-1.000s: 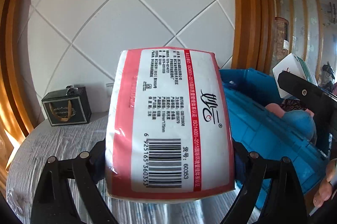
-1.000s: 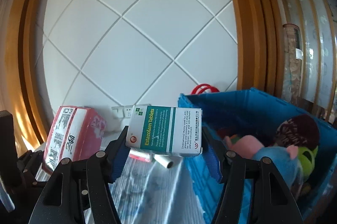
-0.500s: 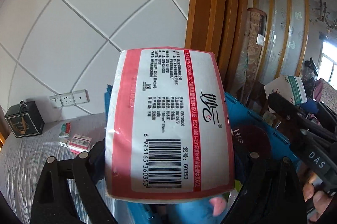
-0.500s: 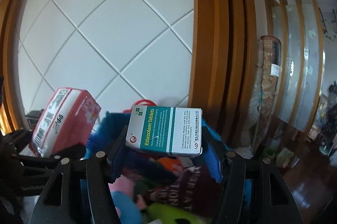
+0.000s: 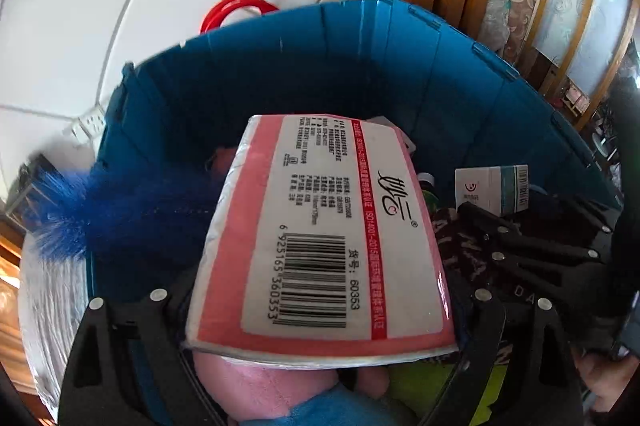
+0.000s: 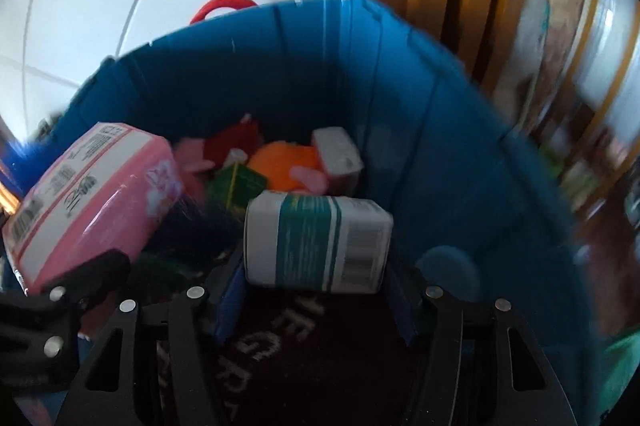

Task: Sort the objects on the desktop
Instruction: 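Carry the tissue pack and medicine box over the blue bin, then open both tools to drop the tissue pack and box into the bin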

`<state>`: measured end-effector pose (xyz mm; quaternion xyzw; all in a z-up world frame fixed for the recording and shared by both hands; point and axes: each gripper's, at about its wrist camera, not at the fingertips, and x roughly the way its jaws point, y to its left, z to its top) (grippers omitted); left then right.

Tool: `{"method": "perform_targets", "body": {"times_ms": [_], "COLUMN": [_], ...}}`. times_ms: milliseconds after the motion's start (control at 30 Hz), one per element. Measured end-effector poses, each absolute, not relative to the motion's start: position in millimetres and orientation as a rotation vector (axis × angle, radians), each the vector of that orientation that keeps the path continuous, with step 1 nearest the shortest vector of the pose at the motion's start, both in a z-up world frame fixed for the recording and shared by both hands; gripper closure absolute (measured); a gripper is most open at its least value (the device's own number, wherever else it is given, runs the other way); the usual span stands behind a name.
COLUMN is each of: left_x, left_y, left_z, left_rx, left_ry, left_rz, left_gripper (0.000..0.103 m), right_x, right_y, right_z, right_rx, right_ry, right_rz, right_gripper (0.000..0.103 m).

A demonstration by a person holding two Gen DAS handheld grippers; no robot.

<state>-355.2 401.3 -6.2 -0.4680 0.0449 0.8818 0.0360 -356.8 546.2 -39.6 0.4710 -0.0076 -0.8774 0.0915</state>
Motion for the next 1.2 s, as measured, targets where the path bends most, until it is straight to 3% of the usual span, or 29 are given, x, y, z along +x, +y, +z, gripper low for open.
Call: {"method": "perform_targets", "body": {"times_ms": [267, 400, 533, 1200], "left_x": [-351.4, -348.2, -348.0, -348.9], "left_y": [400.8, 393.8, 389.8, 379.0], "left_z": [4.5, 15.8, 21.2, 23.6], "left_rx": [-1.307, -1.228, -1.195, -1.183], "left_ry": [0.180, 0.145, 0.100, 0.018], "left_rz": [2.777, 2.838, 2.863, 2.875], "left_gripper": [0.012, 0.011, 0.011, 0.010], "right_x": [-352.8, -351.7, -347.8, -348.7], "right_y": [543.3, 549.0, 548.4, 551.5], "right_z": [-37.1, -34.8, -32.8, -30.5], "right_rx": [1.363, 1.338, 1.309, 1.293], "right_ry": [0.067, 0.020, 0.009, -0.006], "right_rz": [-2.634, -2.635, -2.638, -2.650], "right_gripper": [0.039, 0.017, 0.011, 0.001]}}
